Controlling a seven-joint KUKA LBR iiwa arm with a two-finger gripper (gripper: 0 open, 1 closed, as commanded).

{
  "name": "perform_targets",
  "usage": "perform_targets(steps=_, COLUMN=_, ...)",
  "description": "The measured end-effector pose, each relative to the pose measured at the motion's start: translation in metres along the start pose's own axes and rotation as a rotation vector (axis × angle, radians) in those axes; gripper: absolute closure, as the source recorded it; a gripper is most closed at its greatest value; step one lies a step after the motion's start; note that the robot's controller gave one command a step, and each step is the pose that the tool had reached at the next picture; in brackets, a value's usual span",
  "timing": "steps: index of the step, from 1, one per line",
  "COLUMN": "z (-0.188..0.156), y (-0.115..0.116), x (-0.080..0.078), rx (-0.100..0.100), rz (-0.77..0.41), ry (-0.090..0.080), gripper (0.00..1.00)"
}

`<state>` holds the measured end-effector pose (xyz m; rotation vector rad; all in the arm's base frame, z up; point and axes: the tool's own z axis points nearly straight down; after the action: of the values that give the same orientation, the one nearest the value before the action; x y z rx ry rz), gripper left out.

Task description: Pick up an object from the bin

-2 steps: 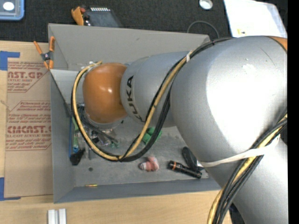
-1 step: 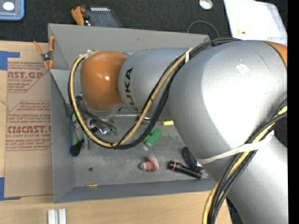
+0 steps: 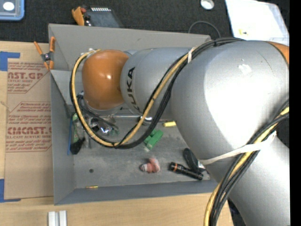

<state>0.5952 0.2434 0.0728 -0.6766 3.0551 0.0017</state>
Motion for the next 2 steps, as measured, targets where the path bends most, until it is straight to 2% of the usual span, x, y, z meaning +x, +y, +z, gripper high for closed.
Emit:
perform_targets(steps=1, z=0.0, y=0.005, x=0.006, rx=0.002, rz=-0.124, ry=-0.002, gripper=1.0)
perform_targets(steps=2, z=-0.003, y=0.011, x=0.018, rx=0.002, rz=-0.1, ry=-0.006, gripper=1.0)
